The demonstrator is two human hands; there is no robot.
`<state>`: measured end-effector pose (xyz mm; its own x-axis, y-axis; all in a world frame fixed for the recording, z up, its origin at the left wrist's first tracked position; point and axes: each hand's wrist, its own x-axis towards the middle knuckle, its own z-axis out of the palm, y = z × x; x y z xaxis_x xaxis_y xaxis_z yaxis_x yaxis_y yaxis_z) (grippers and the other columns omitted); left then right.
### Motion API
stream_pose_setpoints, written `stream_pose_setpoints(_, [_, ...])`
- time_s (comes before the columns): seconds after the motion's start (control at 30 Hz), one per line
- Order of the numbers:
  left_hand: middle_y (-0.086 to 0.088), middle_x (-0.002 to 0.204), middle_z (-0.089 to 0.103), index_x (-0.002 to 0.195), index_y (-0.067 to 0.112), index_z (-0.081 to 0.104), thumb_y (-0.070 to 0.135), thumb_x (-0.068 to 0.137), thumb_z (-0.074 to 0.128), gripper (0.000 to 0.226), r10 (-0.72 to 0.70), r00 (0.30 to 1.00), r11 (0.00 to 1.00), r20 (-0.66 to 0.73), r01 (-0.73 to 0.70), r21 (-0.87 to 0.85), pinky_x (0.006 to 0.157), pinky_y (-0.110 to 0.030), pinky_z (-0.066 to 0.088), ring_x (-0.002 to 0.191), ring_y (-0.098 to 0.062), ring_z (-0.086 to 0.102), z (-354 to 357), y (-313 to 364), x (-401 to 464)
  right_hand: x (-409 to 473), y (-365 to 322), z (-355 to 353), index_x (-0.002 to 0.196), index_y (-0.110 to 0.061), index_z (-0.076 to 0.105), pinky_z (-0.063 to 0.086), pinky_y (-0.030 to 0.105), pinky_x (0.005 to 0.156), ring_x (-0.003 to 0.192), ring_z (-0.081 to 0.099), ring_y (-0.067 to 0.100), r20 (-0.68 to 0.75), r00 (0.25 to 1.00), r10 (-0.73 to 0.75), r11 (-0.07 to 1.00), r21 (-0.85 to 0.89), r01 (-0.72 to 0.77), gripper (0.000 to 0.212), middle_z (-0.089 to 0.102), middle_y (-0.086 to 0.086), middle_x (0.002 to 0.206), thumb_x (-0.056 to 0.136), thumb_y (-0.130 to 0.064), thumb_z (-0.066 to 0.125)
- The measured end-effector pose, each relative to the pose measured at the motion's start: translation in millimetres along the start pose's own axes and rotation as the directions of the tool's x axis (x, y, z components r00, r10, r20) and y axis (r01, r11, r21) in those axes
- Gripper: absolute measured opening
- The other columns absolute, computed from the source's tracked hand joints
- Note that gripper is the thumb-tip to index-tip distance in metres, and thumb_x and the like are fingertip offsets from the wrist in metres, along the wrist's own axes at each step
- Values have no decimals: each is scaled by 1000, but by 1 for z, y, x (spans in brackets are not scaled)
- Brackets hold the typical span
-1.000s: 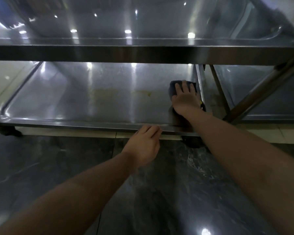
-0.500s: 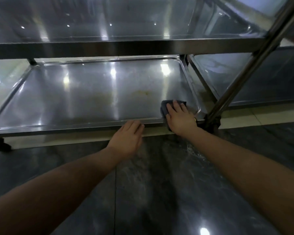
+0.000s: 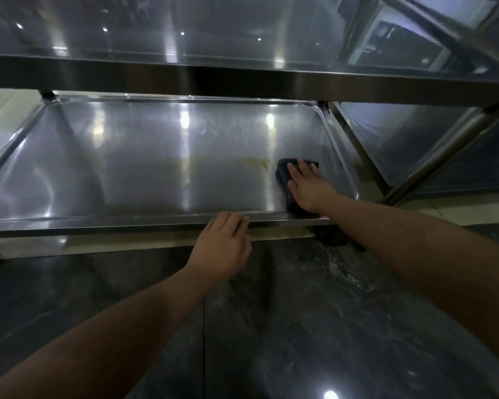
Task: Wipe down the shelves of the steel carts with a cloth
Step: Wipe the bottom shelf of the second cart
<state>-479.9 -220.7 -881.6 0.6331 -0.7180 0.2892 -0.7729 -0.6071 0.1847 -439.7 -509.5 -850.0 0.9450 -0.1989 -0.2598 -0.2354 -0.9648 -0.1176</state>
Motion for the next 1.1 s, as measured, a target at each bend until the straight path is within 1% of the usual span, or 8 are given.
stream_pose_setpoints(0.17, [-4, 122, 58, 130, 8, 63, 33, 107, 39, 42, -64, 992, 997, -106, 59, -46, 99, -37, 48, 112, -20, 50, 13, 1, -2, 40, 1, -16, 161, -25, 2, 12, 51, 124, 154, -3, 30, -100, 990, 104, 995, 16, -103, 56, -7, 1, 169, 108, -36, 18])
stream_pose_setpoints(0.27, [-5, 122, 61, 129, 7, 67, 29, 101, 42, 43, -69, 988, 998, -140, 67, -19, 98, -37, 49, 113, -21, 54, 14, 3, -2, 57, -5, -27, 160, -18, 12, 9, 50, 124, 153, 6, 33, -158, 983, 93, 995, 44, -87, 55, 4, 5, 168, 109, -34, 19])
stream_pose_setpoints(0.37, [-6, 122, 62, 127, 6, 68, 27, 95, 46, 44, -87, 986, 996, -145, 84, -24, 99, -38, 49, 113, -23, 55, 14, 5, 0, 90, -12, -24, 159, -19, 19, 15, 59, 120, 151, 13, 40, -177, 978, 112, 991, 96, -96, 66, 13, 9, 167, 100, -48, 11])
stream_pose_setpoints(0.43, [-6, 125, 61, 129, 6, 67, 26, 93, 46, 47, -86, 988, 996, -129, 84, -20, 101, -38, 49, 115, -25, 55, 14, 6, -2, 103, -27, -22, 159, -18, 20, 17, 61, 119, 152, 12, 40, -151, 986, 66, 995, 83, -54, 66, 12, 10, 167, 99, -46, 14])
stream_pose_setpoints(0.7, [-9, 134, 56, 138, 3, 59, 32, 93, 45, 55, -76, 996, 997, -43, 76, -7, 107, -41, 45, 124, -27, 50, 6, 10, -8, 56, -48, -19, 160, -26, 9, 19, 52, 120, 154, 1, 28, -133, 991, 5, 999, 54, 3, 55, -1, -2, 169, 108, -37, 18])
stream_pose_setpoints(0.87, [-9, 139, 50, 143, 4, 52, 37, 95, 36, 61, -81, 994, 996, 73, 78, 34, 108, -43, 45, 127, -28, 43, -5, 9, -6, -1, -41, 4, 160, -23, 6, 22, 53, 121, 154, 5, 32, -101, 993, -57, 998, -12, 56, 57, -1, 3, 168, 106, -40, 14])
stream_pose_setpoints(1.0, [-11, 152, 36, 154, 8, 38, 41, 98, 27, 67, -73, 988, 997, 134, 71, 17, 118, -45, 34, 142, -31, 31, -13, 4, -11, -49, -40, 15, 156, -24, 22, 27, 53, 118, 153, 13, 30, -161, 985, -67, 997, 17, 70, 51, 10, 1, 168, 108, -39, 21])
stream_pose_setpoints(1.1, [-7, 155, 29, 156, 11, 33, 40, 102, 31, 62, -145, 985, 989, 89, 147, -18, 121, -44, 29, 146, -28, 24, -19, -4, -22, -63, -44, 15, 148, -22, 35, 29, 52, 116, 151, 19, 31, -202, 977, -75, 996, 26, 82, 44, 18, 3, 166, 108, -37, 26])
